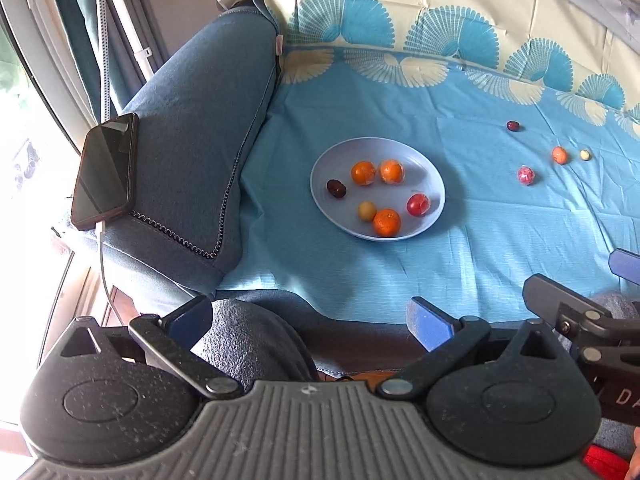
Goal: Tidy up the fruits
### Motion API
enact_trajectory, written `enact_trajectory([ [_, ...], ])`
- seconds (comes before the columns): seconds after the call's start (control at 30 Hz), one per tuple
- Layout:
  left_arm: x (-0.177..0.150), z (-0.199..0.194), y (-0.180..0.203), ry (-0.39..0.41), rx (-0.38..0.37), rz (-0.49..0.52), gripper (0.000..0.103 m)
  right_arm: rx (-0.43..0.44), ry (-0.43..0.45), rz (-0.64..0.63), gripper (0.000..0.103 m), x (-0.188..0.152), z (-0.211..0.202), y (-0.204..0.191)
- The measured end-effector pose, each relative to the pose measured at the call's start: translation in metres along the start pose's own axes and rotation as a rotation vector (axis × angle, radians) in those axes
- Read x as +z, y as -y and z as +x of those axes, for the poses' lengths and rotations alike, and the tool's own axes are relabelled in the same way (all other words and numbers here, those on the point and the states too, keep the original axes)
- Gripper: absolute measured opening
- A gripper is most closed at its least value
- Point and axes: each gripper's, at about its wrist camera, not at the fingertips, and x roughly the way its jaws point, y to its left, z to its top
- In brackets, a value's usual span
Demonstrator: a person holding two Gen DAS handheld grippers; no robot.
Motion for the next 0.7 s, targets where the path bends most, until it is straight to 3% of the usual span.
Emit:
enact_trajectory([
  [0.7,0.006,-0.001,0.022,-0.009,0.005,0.07,0.103,-0.01,0.014,0.059,0.102,0.002,-0.003,0.021],
])
